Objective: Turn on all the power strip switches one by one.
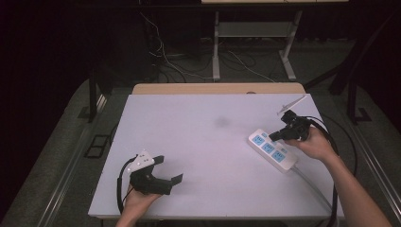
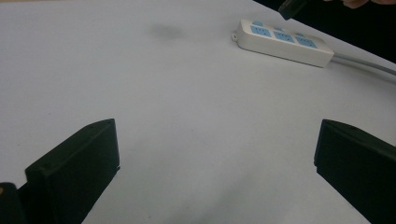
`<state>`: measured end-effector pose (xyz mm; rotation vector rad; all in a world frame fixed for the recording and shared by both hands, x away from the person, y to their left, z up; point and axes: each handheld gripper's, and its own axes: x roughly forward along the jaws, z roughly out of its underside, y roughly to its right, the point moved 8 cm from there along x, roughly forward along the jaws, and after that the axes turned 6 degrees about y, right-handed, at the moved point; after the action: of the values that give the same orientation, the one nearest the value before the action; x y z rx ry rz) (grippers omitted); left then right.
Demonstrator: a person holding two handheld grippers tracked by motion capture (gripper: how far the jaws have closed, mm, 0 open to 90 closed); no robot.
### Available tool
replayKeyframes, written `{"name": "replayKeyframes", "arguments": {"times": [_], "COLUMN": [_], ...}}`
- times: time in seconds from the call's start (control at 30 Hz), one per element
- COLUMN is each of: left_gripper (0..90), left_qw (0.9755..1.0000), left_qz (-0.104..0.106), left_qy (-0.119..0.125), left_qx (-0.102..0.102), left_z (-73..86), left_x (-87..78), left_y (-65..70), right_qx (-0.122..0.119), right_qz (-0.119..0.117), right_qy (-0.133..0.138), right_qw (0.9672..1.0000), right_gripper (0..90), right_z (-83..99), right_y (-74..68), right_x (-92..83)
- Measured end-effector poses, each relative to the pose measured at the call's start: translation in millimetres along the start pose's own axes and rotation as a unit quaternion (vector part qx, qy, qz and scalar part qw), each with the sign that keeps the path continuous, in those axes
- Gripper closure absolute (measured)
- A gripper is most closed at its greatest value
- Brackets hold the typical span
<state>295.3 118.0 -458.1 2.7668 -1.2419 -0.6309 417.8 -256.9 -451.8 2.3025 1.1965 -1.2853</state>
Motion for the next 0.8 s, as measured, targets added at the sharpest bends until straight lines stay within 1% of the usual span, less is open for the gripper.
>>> {"name": "replayKeyframes", "arguments": {"times": [0.33, 0.7, 0.8], "left_gripper": [0.0, 0.0, 0.0], "left_qw": [1.0, 1.0, 1.0], "left_qz": [0.0, 0.001, 0.001], "left_qy": [0.001, 0.001, 0.001], "left_qx": [0.0, 0.0, 0.0], "left_z": [-0.1, -0.1, -0.1], "left_x": [-0.2, 0.2, 0.0], "left_y": [-0.1, 0.3, 0.2], "right_qx": [-0.009, -0.007, -0.001], "right_qz": [0.007, 0.017, 0.017], "right_qy": [0.007, 0.015, 0.019], "right_qw": [0.9999, 0.9997, 0.9997], "right_gripper": [90.0, 90.0, 90.0], "right_z": [-14.1, -26.6, -28.7], "right_y": [-1.5, 3.9, 6.8], "right_x": [-9.3, -14.8, -13.2]}}
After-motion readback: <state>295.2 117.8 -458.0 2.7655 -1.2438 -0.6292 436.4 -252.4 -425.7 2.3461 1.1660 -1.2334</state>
